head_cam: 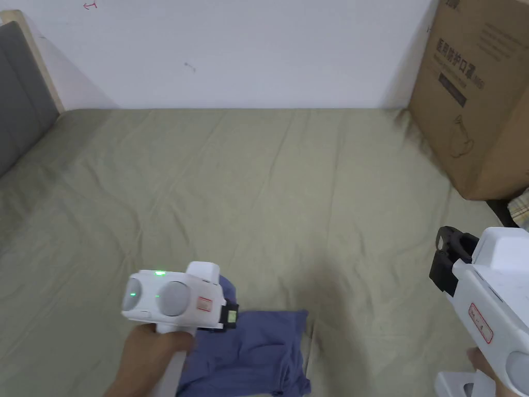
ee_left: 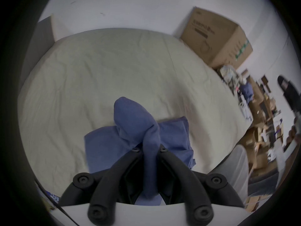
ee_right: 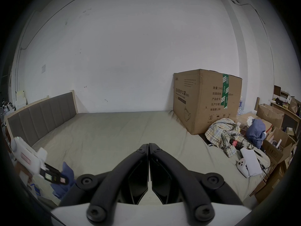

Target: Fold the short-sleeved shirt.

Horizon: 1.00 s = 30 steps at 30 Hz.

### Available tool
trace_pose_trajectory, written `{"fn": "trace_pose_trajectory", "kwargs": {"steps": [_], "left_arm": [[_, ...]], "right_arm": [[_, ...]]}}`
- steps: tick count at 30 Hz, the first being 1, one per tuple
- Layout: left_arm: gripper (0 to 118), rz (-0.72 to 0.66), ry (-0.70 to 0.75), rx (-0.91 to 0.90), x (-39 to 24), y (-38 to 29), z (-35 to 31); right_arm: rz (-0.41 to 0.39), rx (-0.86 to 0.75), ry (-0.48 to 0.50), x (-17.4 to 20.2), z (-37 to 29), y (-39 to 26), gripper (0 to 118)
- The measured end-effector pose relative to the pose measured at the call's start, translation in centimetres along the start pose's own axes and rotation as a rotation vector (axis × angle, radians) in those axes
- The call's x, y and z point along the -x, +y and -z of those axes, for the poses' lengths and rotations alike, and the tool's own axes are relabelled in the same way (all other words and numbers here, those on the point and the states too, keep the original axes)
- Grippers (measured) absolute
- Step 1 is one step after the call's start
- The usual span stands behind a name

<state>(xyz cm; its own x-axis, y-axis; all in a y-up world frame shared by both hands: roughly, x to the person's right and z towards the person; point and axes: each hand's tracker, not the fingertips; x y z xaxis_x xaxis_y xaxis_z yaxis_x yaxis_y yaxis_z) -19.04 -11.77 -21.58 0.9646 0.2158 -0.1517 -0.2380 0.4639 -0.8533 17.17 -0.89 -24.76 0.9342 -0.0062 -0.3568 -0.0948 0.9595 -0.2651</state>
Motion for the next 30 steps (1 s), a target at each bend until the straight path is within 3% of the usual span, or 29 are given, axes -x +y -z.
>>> {"fn": "trace_pose_trajectory", "kwargs": {"steps": [8,14,15,16,19,21,27,28,30], "left_arm": [[10,0.050,0.036,0.117,-4.9,-1.6,8.4],[11,0.164,0.117,0.126,-6.6,-2.5,9.5],[17,0.156,0.110,0.123,-6.4,-2.5,9.2],[31,0.136,0.070,0.108,-6.1,-2.4,8.6],[85,0.045,-0.100,0.040,-5.1,-2.1,6.0],[104,0.014,-0.134,-0.040,-4.5,-2.1,4.1],[103,0.030,-0.044,-0.303,-1.8,-2.0,-0.6],[97,0.032,-0.010,-0.332,-1.4,-2.2,-0.9],[76,0.024,0.027,-0.386,-0.6,-2.6,-1.1]], "right_arm": [[-0.002,0.017,-0.043,-1.9,-0.5,-0.5,0],[-0.001,0.021,-0.053,-2.1,-0.6,-0.6,0],[0.000,0.021,-0.052,-2.1,-0.6,-0.6,0],[0.001,0.020,-0.050,-2.1,-0.6,-0.5,0],[-0.004,0.017,-0.044,-1.8,-0.6,-0.4,0],[-0.007,0.016,-0.039,-1.6,-0.6,-0.3,0],[-0.006,0.009,-0.035,-1.2,-0.7,0.0,0],[-0.007,0.009,-0.034,-1.2,-0.7,0.0,0],[-0.008,0.010,-0.030,-1.0,-0.7,0.0,0]]}}
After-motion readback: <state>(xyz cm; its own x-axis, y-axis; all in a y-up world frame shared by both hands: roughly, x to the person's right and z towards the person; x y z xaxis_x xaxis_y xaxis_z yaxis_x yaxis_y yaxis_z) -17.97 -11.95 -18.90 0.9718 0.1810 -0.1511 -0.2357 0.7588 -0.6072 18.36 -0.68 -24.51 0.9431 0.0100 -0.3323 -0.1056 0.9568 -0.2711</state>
